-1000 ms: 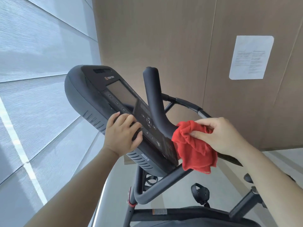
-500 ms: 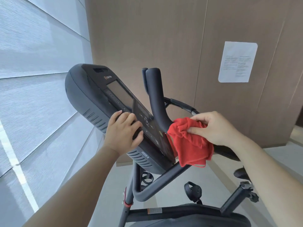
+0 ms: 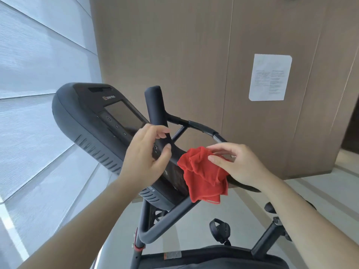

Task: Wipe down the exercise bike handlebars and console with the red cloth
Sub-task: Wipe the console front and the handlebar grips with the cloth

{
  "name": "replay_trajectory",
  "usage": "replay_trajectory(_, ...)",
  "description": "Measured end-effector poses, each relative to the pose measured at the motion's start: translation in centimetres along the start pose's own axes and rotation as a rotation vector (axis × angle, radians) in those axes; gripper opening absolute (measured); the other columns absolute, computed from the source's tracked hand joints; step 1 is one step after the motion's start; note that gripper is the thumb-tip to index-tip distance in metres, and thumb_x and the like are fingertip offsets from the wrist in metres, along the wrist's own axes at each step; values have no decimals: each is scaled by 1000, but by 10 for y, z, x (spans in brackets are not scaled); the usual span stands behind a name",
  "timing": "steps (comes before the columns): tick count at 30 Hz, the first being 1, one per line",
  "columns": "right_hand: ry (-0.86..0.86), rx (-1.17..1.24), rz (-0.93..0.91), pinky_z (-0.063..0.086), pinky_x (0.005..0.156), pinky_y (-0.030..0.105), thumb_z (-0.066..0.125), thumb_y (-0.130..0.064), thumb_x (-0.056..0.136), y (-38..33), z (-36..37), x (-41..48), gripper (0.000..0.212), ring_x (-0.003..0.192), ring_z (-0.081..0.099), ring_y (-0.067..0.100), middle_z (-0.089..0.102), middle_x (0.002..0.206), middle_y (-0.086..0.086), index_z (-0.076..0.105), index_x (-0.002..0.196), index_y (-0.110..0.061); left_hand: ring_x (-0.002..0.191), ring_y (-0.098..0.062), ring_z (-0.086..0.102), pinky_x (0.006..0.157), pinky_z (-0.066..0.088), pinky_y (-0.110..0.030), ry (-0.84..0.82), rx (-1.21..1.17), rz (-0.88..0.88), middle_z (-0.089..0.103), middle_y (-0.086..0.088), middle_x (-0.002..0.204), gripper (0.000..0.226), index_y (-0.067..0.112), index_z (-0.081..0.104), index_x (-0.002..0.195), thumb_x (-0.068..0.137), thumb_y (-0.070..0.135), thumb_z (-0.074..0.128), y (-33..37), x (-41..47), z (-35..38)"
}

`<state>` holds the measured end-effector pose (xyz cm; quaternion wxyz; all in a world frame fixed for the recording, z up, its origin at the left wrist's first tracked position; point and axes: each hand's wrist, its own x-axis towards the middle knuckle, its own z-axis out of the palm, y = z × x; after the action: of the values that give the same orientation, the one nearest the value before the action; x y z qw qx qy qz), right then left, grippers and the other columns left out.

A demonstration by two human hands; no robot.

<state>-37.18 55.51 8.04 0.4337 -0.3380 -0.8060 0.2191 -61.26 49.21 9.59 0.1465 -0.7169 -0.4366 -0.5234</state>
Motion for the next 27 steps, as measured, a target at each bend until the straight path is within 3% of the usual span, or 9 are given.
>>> replay_trajectory(2,52,12,10,40,79,3,65,-31,84,9,-11,-3,17,94,62,-6,70,98,-20,68,101,-32,92,-11,52,83,43,-26,-55,19,28,57,3,96,26,12,59,104,81,20,49,16,5,12)
replay_trajectory(5,62,20,37,42,81,8,62,-32,87,27,-32,-8,15,97,61,-7,70,99,-19,68,101,-34,92,-12,54,81,44,-26,-147,80,44,57,4,98,22,17,61,101,83,22,50,36,10,35)
replay_trajectory(8,24,18,51,42,87,18,61,-33,87,49,-52,-15,16,99,59,-8,69,100,-23,68,101,-34,103,-11,51,87,44,-27,-324,213,12,54,10,112,31,26,58,111,87,38,42,50,13,62)
replay_trajectory(12,-44,39,38,42,80,9,61,-36,87,76,-71,-22,17,98,58,-9,68,99,-25,67,102,-38,100,-14,54,84,45,-30,-499,498,4,56,15,116,52,38,56,117,87,63,22,60,9,88)
replay_trajectory(16,-61,114,1,41,77,2,62,-27,87,96,-79,-25,17,95,60,-8,69,96,-22,68,100,-35,93,-16,52,83,40,-28,-504,583,-60,58,11,108,62,35,57,117,83,69,17,70,5,95)
replay_trajectory(22,-193,75,-103,36,80,-2,60,-31,88,113,-71,-24,20,101,52,-16,60,104,-33,63,107,-37,96,-21,51,94,37,-31,-378,581,-155,59,3,104,54,23,63,112,90,55,26,93,-10,111)
replay_trajectory(27,-233,51,-144,34,88,3,50,-37,92,117,-58,-15,27,107,50,-10,61,115,-22,62,116,-31,98,-21,50,97,37,-36,-343,646,-211,58,2,104,53,19,61,111,94,49,20,101,-13,125)
